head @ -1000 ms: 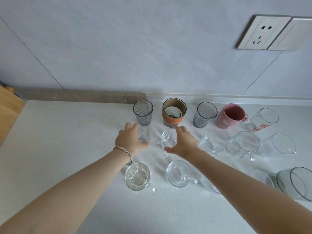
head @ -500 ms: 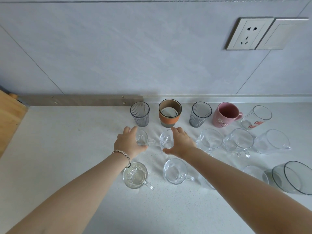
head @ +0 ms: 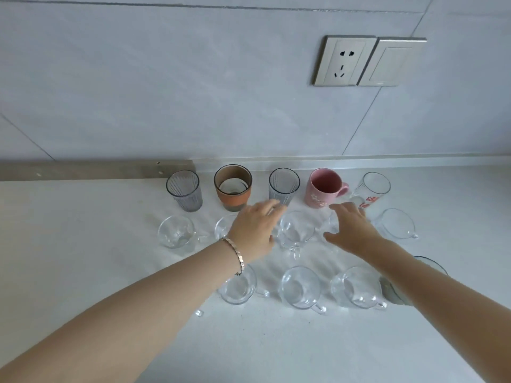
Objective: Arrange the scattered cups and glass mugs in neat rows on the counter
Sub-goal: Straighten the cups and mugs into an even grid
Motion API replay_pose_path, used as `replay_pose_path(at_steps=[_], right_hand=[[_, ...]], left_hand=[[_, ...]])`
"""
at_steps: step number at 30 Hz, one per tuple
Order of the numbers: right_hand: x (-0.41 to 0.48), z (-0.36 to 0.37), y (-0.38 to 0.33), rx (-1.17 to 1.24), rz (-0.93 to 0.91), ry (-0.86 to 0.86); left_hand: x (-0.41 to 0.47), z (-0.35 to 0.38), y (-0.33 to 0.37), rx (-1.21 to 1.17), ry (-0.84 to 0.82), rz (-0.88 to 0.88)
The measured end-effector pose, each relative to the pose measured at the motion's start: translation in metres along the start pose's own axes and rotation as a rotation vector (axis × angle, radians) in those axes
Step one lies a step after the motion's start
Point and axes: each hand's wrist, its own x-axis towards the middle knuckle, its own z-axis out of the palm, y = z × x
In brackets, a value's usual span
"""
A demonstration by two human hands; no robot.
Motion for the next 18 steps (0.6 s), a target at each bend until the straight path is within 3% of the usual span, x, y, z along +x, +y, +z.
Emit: replay_pose_path(at_steps=[3,6,13,18], right_hand=[[0.007,-0.003,0.032,-0.021,0.048,-0.087],[0.016,0.003,0.048,0.058,0.049,-0.144],[0.032,0.015,0.061,0.136,0.001,-0.074],[0.039,0.013,0.065,0.095,-0.198,-0.128]], left_hand=[[0.03,0.015,0.026,0.212,-0.325,0.057],[0.051,0.027,0.04,0.322,-0.459,0.021],[0.06,0.031,0.045,0.255,-0.332,-0.249],[0.057,0.034,0.043,0.234,-0.281,-0.501]])
